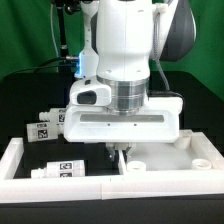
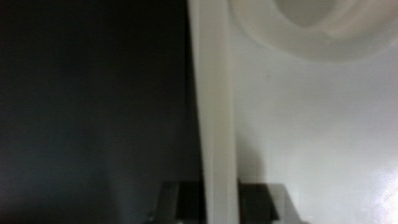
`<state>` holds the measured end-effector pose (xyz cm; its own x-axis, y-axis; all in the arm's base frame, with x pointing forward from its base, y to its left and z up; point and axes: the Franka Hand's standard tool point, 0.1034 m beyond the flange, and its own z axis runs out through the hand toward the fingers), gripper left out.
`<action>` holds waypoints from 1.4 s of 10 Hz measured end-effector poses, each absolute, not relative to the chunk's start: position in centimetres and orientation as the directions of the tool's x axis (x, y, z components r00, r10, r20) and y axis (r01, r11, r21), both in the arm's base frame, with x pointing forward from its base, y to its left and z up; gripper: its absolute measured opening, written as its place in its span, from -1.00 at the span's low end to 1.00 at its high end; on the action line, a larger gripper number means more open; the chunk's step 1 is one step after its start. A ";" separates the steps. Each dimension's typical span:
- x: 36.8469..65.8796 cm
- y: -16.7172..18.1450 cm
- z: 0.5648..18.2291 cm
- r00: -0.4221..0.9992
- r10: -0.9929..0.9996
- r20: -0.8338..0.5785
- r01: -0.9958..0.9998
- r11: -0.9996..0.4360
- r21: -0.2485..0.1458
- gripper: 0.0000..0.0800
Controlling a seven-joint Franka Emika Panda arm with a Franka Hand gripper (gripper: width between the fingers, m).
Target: Assemble one leg
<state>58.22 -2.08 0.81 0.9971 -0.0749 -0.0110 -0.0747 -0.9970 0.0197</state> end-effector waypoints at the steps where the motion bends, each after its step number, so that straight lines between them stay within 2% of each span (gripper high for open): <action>1: 58.2 -2.1 0.8 0.997 -0.073 -0.011 -0.073 -0.997 0.019 -0.88; 2: 58.2 -2.1 0.8 0.997 -0.073 -0.012 -0.073 -0.997 0.019 -0.88; 3: 58.2 -2.1 0.8 0.997 -0.073 -0.012 -0.073 -0.997 0.019 -0.44; 4: 58.2 -2.1 1.0 0.997 -0.074 -0.009 -0.074 -0.997 0.018 -0.10; 5: 58.0 -2.0 2.3 0.997 -0.072 -0.002 -0.072 -0.997 0.004 -0.10; 6: 57.3 -2.4 3.7 0.998 -0.068 0.004 -0.068 -0.998 -0.011 0.36; 7: 56.3 -3.1 4.9 0.998 -0.062 0.002 -0.062 -0.998 -0.022 0.55; 9: 54.3 -3.6 7.0 0.997 -0.063 -0.047 -0.065 -0.997 -0.040 0.61; 13: 53.5 -3.2 6.8 0.992 -0.073 -0.100 -0.077 -0.996 -0.045 0.62; 14: 52.7 -3.7 6.3 0.991 -0.065 -0.117 -0.070 -0.997 -0.044 0.62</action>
Offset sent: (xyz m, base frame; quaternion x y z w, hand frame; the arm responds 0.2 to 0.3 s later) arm 0.0000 0.0000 0.0000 0.0000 0.0000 0.0000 1.0000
